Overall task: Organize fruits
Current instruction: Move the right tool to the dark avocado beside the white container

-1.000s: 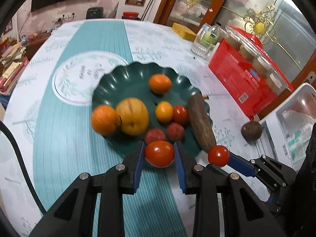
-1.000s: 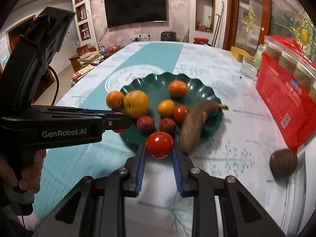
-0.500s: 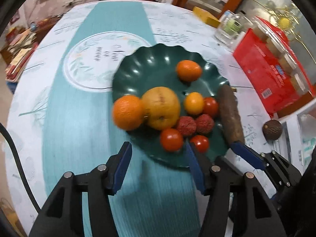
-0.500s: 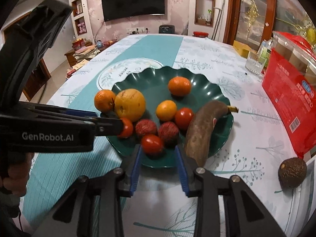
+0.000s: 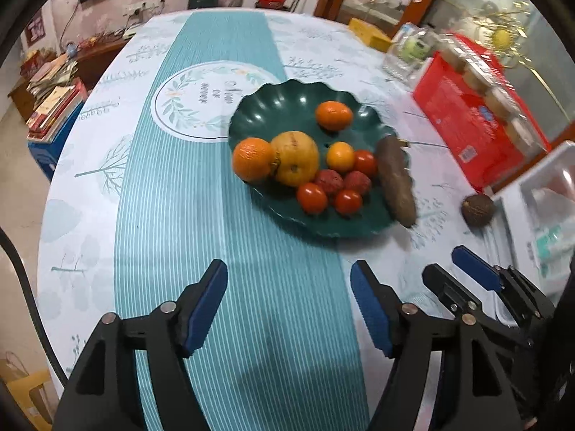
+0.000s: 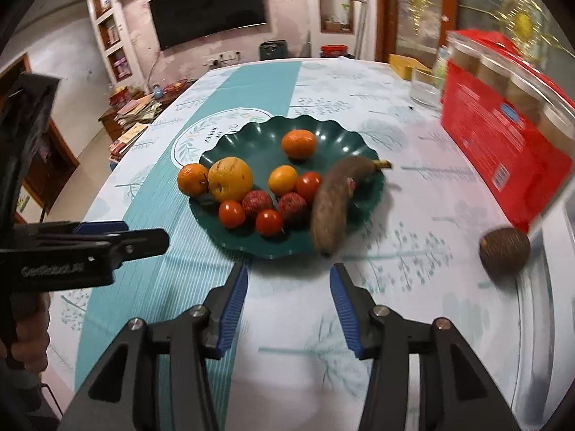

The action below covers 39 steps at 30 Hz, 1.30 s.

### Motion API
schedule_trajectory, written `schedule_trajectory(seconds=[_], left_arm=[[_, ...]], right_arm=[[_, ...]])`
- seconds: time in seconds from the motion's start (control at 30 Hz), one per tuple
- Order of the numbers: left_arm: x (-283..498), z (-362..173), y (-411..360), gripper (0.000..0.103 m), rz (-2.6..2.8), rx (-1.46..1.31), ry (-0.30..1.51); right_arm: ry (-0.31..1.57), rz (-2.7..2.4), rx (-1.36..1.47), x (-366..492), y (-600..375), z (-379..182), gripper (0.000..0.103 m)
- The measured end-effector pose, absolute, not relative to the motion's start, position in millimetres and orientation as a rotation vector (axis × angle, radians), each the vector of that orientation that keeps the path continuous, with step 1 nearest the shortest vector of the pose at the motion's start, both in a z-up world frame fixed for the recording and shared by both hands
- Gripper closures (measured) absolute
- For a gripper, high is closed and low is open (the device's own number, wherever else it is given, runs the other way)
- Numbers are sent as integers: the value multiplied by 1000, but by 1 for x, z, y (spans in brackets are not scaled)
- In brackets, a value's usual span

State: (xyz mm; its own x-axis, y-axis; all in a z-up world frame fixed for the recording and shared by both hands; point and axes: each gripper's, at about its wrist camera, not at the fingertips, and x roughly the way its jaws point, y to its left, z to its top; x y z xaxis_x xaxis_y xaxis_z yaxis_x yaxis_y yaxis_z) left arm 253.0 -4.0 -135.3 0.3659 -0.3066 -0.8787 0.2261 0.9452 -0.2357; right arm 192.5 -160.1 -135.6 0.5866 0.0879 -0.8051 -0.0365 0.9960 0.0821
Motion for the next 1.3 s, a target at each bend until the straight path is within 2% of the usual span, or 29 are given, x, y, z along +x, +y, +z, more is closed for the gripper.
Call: schedule_trajectory(seconds=[0.23,0.47,0.63,0.7,0.83,1.3], left_arm=[[206,-113,4,31,-383,-46,1118],[174,-90,16,26,-496,10,1035],[159,-78,25,21,-517,50,1006],[157,-77,25,21,-514,52,1017],[153,-75,18,20,-472,63,1020],[160,-92,-41,20,-289,17,1100]], right_arm=[[962,16,173,155,-168,-114,52],[945,-129,214,121,-165,-105,47],[947,-223,251,102,-167,-103,39],[946,-245,285,95,-171,-102,34],[942,-276,328,90,-188,-103,29],[889,-396,431,124,-305,-123,27]])
